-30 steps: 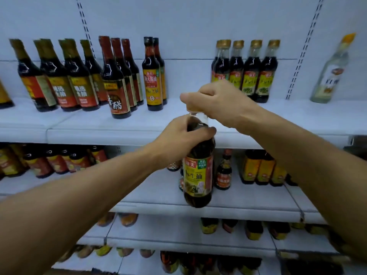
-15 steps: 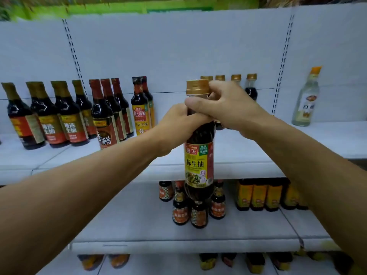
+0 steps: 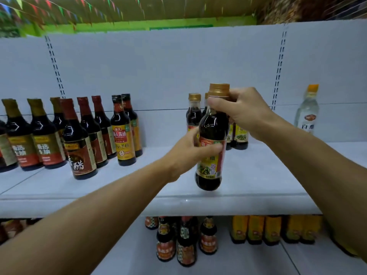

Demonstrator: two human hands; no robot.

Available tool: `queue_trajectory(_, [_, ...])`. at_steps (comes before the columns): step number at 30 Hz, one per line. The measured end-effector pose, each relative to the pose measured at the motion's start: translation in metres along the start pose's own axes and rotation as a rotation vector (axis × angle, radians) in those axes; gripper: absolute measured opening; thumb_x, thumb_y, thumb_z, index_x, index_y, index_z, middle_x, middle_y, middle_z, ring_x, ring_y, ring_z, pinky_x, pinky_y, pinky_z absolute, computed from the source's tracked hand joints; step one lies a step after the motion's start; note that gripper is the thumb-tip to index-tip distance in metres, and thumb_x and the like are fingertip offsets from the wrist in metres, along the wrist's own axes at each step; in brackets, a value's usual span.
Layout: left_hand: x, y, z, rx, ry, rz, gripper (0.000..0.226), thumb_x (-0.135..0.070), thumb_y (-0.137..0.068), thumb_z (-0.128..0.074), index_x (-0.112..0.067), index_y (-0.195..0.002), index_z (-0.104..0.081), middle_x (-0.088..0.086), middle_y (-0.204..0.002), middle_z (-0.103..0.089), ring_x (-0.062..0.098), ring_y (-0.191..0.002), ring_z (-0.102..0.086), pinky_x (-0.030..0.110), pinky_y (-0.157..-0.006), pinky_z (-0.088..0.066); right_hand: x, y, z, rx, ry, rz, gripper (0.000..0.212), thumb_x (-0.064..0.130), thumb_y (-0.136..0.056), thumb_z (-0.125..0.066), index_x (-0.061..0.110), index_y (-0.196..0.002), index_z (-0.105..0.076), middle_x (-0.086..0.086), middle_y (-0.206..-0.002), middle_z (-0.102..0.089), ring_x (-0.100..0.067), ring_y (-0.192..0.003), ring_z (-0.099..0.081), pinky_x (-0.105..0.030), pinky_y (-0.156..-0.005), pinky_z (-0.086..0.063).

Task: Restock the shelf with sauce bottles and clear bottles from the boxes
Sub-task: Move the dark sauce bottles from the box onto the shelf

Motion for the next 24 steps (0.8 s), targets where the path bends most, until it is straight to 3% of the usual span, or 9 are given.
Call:
queue_trajectory(2, [0.032,-0.007,-0.008,-0.047,-0.063,0.083,0.045,-0.018,-0.081,-0.077,-0.033,-0.117,-0.054,-0.014,-0.101,-0.073,0.003,-0.095,-0.069,0.035,-0.093,-0.054,-0.018,-0.009,0.006,0.013,0.01,-0.023,0.027,0.046,-0.08,-0.074,0.021,-0.091,-0.073,0.008,-0.082,-0.075,-0.005,-0.073,-0.071,-0.021,-0.061,-0.05])
queue_trajectory(4, [0.061,-0.016,-0.018,-0.091,-0.14,0.145,0.05,-0.022,-0.081,-0.077,-0.03,-0.124,-0.053,-0.011,-0.106,-0.072,0.007,-0.099,-0.068,0.039,-0.099,-0.051,-0.038,-0.02,0.011,0.025,0.032,-0.044,0.03,0.046,-0.08,-0.074,0.02,-0.095,-0.072,0.009,-0.085,-0.075,-0.005,-0.077,-0.071,-0.026,-0.067,-0.051])
queue_trajectory(7, [0.084,-0.03,-0.025,-0.179,-0.286,0.211,0.05,-0.036,-0.084,-0.073,-0.03,-0.129,-0.051,-0.009,-0.108,-0.069,0.008,-0.096,-0.066,0.036,-0.093,-0.054,-0.067,-0.036,0.015,0.019,0.032,-0.061,0.027,0.043,-0.083,-0.073,0.019,-0.094,-0.072,0.008,-0.085,-0.075,-0.007,-0.08,-0.071,-0.031,-0.072,-0.054])
queue_trajectory(11, [0.092,-0.048,-0.028,-0.258,-0.42,0.219,0.044,-0.039,-0.086,-0.068,-0.031,-0.126,-0.052,-0.009,-0.116,-0.066,0.012,-0.102,-0.063,0.036,-0.091,-0.053,-0.098,-0.056,0.014,0.032,0.05,-0.064,0.019,0.041,-0.085,-0.071,0.023,-0.09,-0.071,0.011,-0.082,-0.073,-0.001,-0.077,-0.069,-0.025,-0.068,-0.051])
queue_trajectory(17, [0.103,-0.063,-0.025,-0.282,-0.49,0.279,0.043,-0.022,-0.088,-0.062,-0.026,-0.128,-0.049,-0.004,-0.129,-0.06,0.02,-0.117,-0.057,0.033,-0.096,-0.047,-0.124,-0.085,0.012,0.071,0.045,-0.077,0.02,0.044,-0.084,-0.071,0.024,-0.087,-0.071,0.014,-0.082,-0.073,-0.001,-0.077,-0.069,-0.033,-0.073,-0.054])
queue_trajectory(20, [0.104,-0.068,-0.026,-0.279,-0.517,0.277,0.042,-0.016,-0.086,-0.06,-0.025,-0.126,-0.05,-0.004,-0.128,-0.059,0.021,-0.115,-0.057,0.033,-0.094,-0.047,-0.135,-0.096,0.011,0.083,0.042,-0.092,0.02,0.044,-0.085,-0.07,0.025,-0.088,-0.071,0.017,-0.082,-0.073,0.003,-0.076,-0.068,-0.031,-0.073,-0.051])
queue_trajectory(24, [0.1,-0.073,-0.036,-0.229,-0.548,0.222,0.063,-0.013,-0.086,-0.059,-0.029,-0.142,-0.034,-0.005,-0.139,-0.051,0.02,-0.124,-0.052,0.041,-0.106,-0.044,-0.146,-0.108,0.01,0.102,0.039,-0.121,0.016,0.042,-0.087,-0.069,0.027,-0.09,-0.07,0.019,-0.083,-0.073,0.005,-0.075,-0.068,-0.027,-0.07,-0.049])
Point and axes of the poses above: each hand's wrist, its own y-axis away from the middle knuckle, its own z-axis out of the back of the hand, x = y × z, the point moved 5 cm from there along -y, towards the middle knuckle
